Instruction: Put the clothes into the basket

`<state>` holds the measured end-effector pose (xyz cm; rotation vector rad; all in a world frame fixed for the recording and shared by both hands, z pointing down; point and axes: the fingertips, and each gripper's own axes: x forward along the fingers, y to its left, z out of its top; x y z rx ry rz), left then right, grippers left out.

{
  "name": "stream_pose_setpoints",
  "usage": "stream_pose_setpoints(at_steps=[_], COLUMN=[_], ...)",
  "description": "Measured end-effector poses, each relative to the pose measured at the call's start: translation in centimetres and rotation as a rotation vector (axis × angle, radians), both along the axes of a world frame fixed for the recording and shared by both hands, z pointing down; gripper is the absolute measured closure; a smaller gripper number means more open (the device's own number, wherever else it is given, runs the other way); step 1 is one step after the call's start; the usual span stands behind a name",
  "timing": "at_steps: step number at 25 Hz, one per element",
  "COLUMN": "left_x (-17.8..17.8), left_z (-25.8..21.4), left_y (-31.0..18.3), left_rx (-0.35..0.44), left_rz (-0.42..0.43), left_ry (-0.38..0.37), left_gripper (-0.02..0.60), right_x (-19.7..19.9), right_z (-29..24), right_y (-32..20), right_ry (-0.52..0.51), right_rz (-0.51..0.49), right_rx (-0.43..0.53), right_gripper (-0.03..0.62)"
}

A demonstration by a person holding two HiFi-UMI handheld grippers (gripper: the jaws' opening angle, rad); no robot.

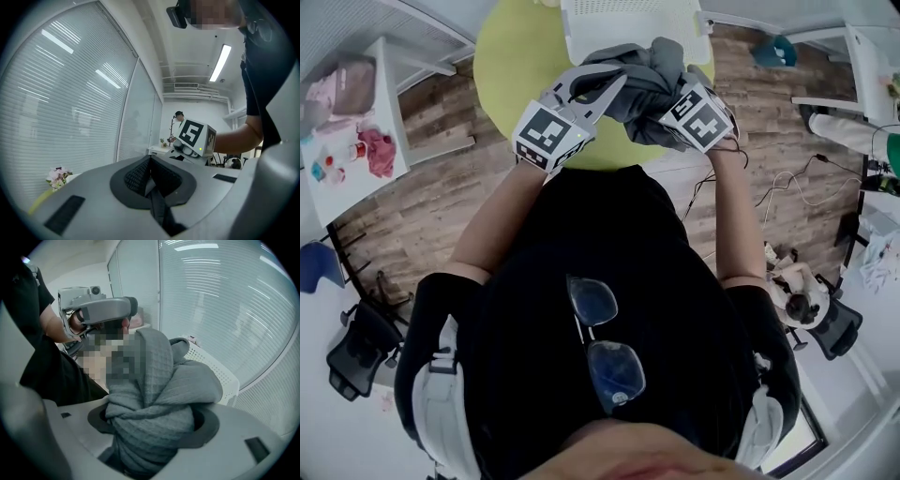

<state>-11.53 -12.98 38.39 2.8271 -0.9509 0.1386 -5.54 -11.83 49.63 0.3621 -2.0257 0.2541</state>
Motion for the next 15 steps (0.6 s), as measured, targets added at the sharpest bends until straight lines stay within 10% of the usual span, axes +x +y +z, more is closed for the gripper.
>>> stream_pose_setpoints(at_steps=[15], left_x=[0.7], left_z=[-2.1], left_y=[-5.7], left_rx=[0.029], left_rz=[-0.147], left_ry=[-0.011], left_gripper=[0.572], right_x=[0.4], right_z=[-3.2], right_y=[-8.9], right_ry=[0.058], right_rz=[-0.257], right_rx=[0.126], right_gripper=[0.249])
